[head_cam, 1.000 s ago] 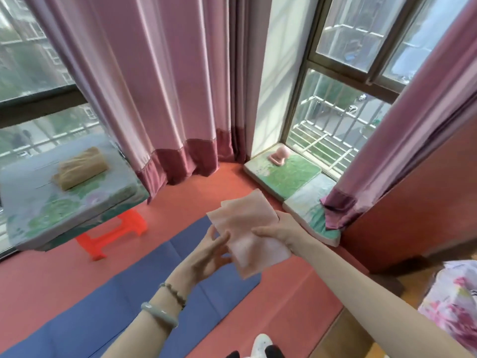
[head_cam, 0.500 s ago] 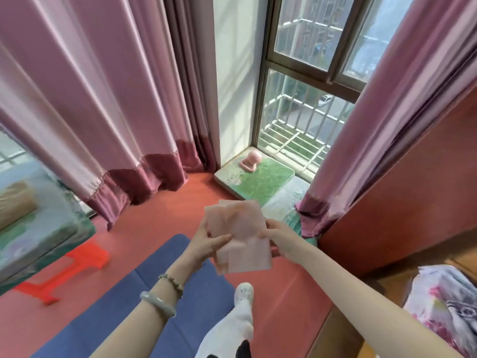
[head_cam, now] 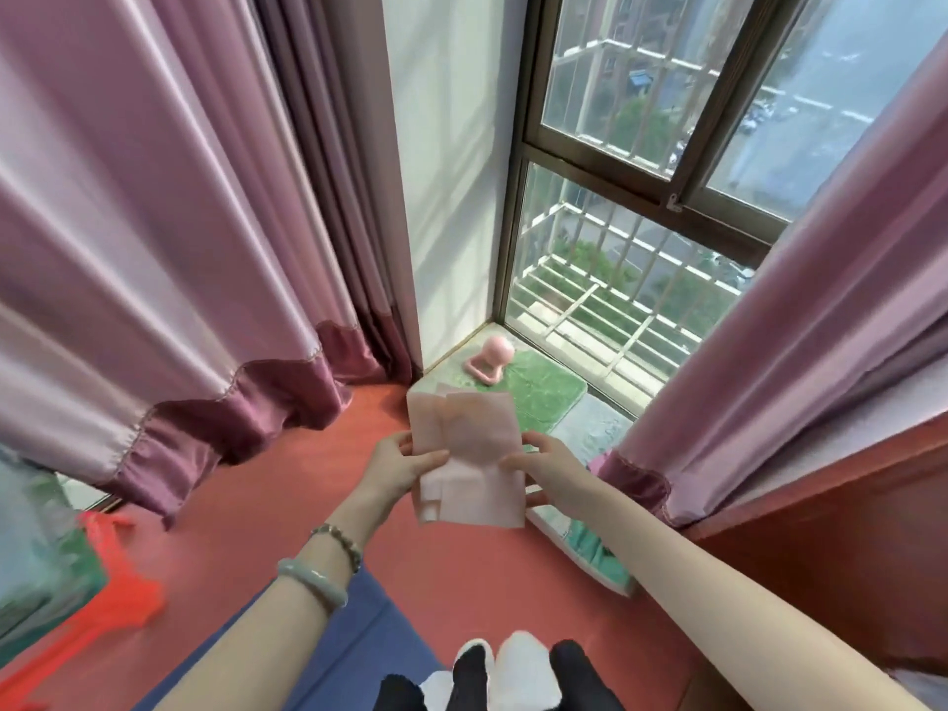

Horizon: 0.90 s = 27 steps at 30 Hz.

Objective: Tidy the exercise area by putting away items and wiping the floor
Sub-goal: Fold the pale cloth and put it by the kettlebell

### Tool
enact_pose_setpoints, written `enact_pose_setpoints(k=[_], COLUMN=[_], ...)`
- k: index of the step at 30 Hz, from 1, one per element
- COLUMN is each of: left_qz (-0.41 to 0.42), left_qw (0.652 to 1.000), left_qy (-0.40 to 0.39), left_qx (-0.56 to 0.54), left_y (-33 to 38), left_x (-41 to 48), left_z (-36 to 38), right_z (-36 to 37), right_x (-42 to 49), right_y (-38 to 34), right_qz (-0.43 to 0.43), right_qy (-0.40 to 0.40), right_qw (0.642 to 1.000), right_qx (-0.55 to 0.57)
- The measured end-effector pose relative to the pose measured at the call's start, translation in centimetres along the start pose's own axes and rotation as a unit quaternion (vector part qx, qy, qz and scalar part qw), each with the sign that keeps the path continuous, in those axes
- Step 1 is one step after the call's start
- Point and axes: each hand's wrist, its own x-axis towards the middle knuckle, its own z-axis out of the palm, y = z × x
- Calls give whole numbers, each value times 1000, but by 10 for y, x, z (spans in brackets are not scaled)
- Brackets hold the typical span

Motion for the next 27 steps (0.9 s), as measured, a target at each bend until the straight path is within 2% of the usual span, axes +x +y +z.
enact_pose_setpoints(k=[6, 11, 15, 22, 27], left_qz=[1, -22, -73, -15, -26], left_qw=[996, 997, 993, 983, 967], left_qy=[-10, -46, -93, -80, -96], left_qx=[86, 54, 31, 165, 235], left_y=[36, 66, 92, 126, 104], left_x=[86, 165, 232, 374, 477], left_z=[0, -7, -7, -8, -19], right_z=[-21, -35, -54, -68, -54], right_x=[77, 160, 234, 366, 466], right_y=[-50, -84, -112, -139, -120], right_qz=[5, 4, 8, 46, 83], right_qy=[-21, -29, -26, -4, 19], right_qw=[1000, 1000, 1000, 999, 996], right_qx=[-8, 1, 5, -3, 8])
